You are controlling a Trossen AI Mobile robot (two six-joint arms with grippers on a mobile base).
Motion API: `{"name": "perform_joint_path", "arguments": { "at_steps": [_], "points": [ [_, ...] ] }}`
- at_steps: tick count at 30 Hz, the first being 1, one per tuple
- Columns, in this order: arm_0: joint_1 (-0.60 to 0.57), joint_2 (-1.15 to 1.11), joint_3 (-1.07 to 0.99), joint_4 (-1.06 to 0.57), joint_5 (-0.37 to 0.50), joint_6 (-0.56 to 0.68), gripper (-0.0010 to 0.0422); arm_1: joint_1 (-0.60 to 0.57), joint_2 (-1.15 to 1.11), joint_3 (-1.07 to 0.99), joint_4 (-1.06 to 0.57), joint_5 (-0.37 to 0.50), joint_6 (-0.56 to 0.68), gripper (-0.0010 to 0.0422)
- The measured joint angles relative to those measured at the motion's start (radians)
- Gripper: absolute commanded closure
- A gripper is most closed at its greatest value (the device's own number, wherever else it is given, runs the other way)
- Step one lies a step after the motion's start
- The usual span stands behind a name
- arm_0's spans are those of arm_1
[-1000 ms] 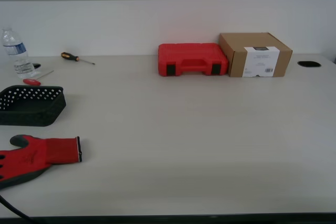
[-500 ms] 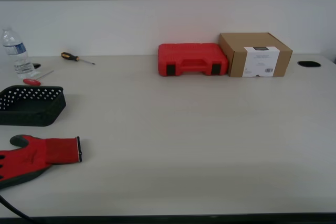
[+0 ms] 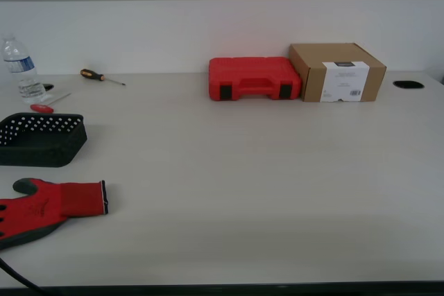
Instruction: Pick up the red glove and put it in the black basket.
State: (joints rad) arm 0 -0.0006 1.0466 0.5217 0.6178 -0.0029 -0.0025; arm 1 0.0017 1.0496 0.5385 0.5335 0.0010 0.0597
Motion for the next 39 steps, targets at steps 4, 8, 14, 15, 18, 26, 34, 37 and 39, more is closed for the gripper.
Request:
{"name": "perform_joint_path", "arguments": {
  "at_steps": [4,8,14,15,18,26,34,37,39],
  "points": [
    [0.000,0.000,0.000,0.000,0.000,0.000,0.0412,0.001,0.007,0.002,-0.294,-0.065,0.021,0.0413],
    [0.000,0.000,0.000,-0.001,0.000,0.000,0.0412,0.003,0.034,0.000,-0.547,-0.130,0.257,0.0413],
    [0.000,0.000,0.000,-0.001,0.000,0.000,0.0412,0.004,0.164,0.002,-0.771,-0.233,0.072,0.0413],
    [0.000,0.000,0.000,-0.001,0.000,0.000,0.0412,0.005,0.195,0.002,-0.797,-0.234,0.011,0.0413],
    [0.000,0.000,0.000,-0.001,0.000,0.000,0.0412,0.006,0.293,0.018,-0.889,-0.062,-0.154,0.0413],
    [0.001,0.000,0.000,-0.001,0.000,0.000,0.0412,0.008,0.494,0.032,-1.019,-0.024,-0.219,0.0413],
    [0.002,0.000,0.000,-0.001,0.000,0.000,0.0412,0.057,0.634,0.062,-1.105,-0.077,-0.202,0.0413],
    [0.002,0.000,0.000,-0.001,0.000,0.000,0.0412,0.085,0.662,0.072,-1.126,-0.093,-0.161,0.0413],
    [0.001,0.000,0.000,-0.001,0.000,0.000,0.0412,0.092,0.661,0.076,-1.118,-0.130,-0.144,0.0413]
  ]
}}
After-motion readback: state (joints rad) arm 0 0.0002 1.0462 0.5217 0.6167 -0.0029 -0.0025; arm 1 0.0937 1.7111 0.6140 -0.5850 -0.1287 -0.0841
